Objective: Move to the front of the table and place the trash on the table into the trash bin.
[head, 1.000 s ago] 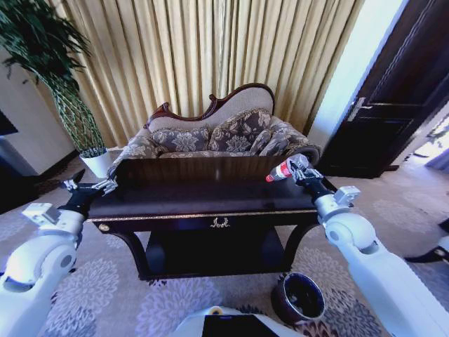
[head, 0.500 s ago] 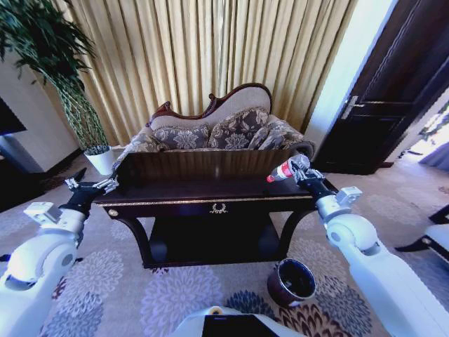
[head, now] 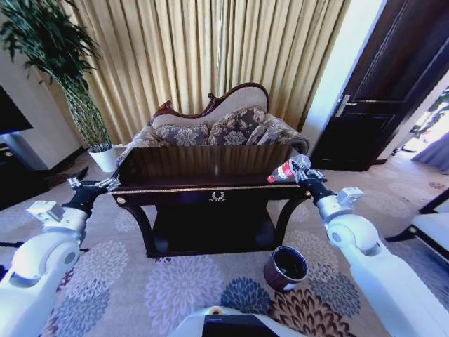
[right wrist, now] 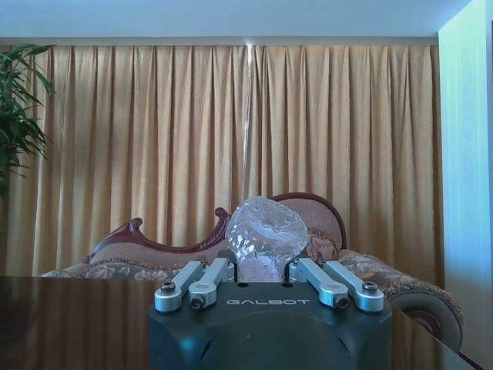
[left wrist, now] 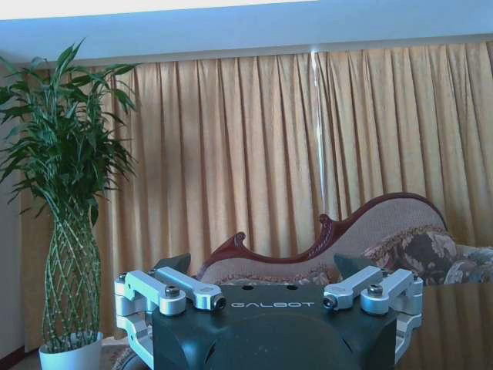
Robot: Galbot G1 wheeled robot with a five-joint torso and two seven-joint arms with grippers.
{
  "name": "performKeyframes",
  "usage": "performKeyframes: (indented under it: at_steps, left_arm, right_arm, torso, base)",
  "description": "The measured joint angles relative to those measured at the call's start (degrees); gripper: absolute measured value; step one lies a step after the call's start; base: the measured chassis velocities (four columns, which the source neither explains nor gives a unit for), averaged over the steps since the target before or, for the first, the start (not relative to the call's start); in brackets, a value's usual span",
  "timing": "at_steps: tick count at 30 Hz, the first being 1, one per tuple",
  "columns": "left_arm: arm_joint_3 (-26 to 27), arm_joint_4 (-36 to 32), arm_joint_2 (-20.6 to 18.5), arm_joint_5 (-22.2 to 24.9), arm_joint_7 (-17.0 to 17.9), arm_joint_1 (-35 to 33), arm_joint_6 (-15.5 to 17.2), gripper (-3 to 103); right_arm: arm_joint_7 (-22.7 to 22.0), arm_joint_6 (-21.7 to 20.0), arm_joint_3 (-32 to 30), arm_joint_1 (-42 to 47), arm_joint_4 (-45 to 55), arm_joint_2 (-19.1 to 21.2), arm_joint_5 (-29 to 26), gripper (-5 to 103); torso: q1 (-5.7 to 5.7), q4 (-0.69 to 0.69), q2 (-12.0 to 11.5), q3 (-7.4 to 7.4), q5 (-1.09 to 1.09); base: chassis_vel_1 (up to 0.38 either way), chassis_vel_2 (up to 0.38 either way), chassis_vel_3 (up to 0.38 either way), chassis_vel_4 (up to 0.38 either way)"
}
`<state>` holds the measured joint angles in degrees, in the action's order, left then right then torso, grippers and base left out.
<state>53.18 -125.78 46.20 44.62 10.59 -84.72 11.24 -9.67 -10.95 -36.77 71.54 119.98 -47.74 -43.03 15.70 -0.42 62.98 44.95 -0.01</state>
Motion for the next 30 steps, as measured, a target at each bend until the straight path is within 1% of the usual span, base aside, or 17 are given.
performKeyframes:
  at_steps: [6, 9, 10, 14, 17, 18, 20, 21, 23, 25, 26, 29, 30]
  left_arm:
    - [-0.9, 0.1, 0.2, -0.3, 0.0, 1.0, 0.0, 100]
    - [-1.1, 0.1, 0.5, -0.8, 0.0, 1.0, -0.1, 100]
    - [-1.2, 0.1, 0.7, -1.0, 0.0, 0.9, -0.1, 100]
    - [-1.4, 0.1, 1.0, -1.2, 0.0, 1.2, -0.2, 100]
    - [-1.4, 0.3, 1.1, -1.2, 0.0, 1.8, -0.2, 100]
    - [-1.4, 0.3, 1.1, -1.2, 0.0, 1.8, -0.2, 100]
    - [-1.4, 0.4, 1.3, -1.2, 0.0, 2.0, -0.2, 100]
    - [-1.4, 0.6, 1.5, -1.4, 0.0, 2.1, -0.2, 100]
    - [-1.4, 0.8, 1.6, -1.6, 0.0, 2.1, -0.2, 100]
    - [-1.3, 0.9, 2.1, -1.9, 0.0, 2.0, -0.3, 100]
    - [-1.3, 0.9, 2.1, -1.9, 0.0, 2.0, -0.3, 100]
    - [-0.9, 0.1, 2.6, -2.0, 0.0, 1.1, -0.3, 100]
    - [-0.9, 0.1, 2.6, -2.0, 0.0, 1.1, -0.3, 100]
  right_arm:
    - [0.2, 0.3, 0.2, 0.4, -0.4, -0.4, 0.9, 26]
    - [1.1, 0.3, -0.2, 1.3, -1.1, -1.2, 2.5, 26]
    - [1.8, 0.3, -0.9, 2.3, -2.0, -1.7, 4.1, 26]
    - [3.7, 0.1, -2.5, 5.1, -4.2, -2.3, 6.9, 26]
    - [6.4, 1.8, -4.2, 8.0, -8.5, -3.8, 11.3, 26]
    - [6.4, 1.8, -4.2, 8.0, -8.5, -3.8, 11.3, 26]
    - [7.4, 3.4, -4.3, 9.2, -11.2, -5.0, 13.0, 26]
    - [7.8, 4.3, -3.7, 9.8, -13.8, -6.1, 13.9, 26]
    - [7.9, 4.6, -3.2, 9.7, -15.4, -6.8, 14.5, 26]
    - [7.9, 5.1, -0.9, 8.0, -20.7, -9.1, 16.2, 26]
    - [7.9, 5.1, -0.9, 8.0, -20.7, -9.1, 16.2, 26]
    - [7.7, 6.2, 2.2, 3.8, -28.5, -11.6, 18.6, 26]
    - [7.7, 6.2, 2.2, 3.8, -28.5, -11.6, 18.6, 26]
  torso:
    - [-0.02, 0.0, 0.0, -0.01, 0.0]
    - [-0.03, 0.0, 0.0, -0.01, 0.0]
    - [-0.02, 0.0, 0.0, -0.01, -0.01]
    - [0.02, 0.01, 0.0, 0.01, 0.0]
    - [0.03, 0.0, 0.0, 0.01, -0.01]
    - [0.03, 0.0, 0.0, 0.01, -0.01]
    - [0.02, -0.01, 0.0, 0.01, 0.01]
    - [0.0, -0.01, 0.0, 0.0, -0.01]
    - [0.0, -0.01, 0.0, 0.0, 0.0]
    - [0.0, -0.01, 0.0, 0.0, -0.01]
    - [0.0, -0.01, 0.0, 0.0, -0.01]
    - [0.01, 0.03, 0.0, 0.0, -0.01]
    - [0.01, 0.03, 0.0, 0.0, -0.01]
  base:
    - [0.113, -0.118, -0.113, 0.116]
    - [0.024, -0.017, -0.008, 0.0]
    - [0.0, 0.0, 0.0, 0.0]
    - [0.0, 0.0, 0.0, 0.0]
    - [0.0, 0.0, 0.0, 0.0]
    - [0.0, 0.0, 0.0, 0.0]
    - [0.0, 0.0, 0.0, 0.0]
    - [0.0, 0.0, 0.0, 0.0]
    - [0.0, 0.0, 0.0, 0.0]
    - [0.0, 0.0, 0.0, 0.0]
    - [0.0, 0.0, 0.0, 0.0]
    - [0.0, 0.0, 0.0, 0.0]
    - [0.0, 0.0, 0.0, 0.0]
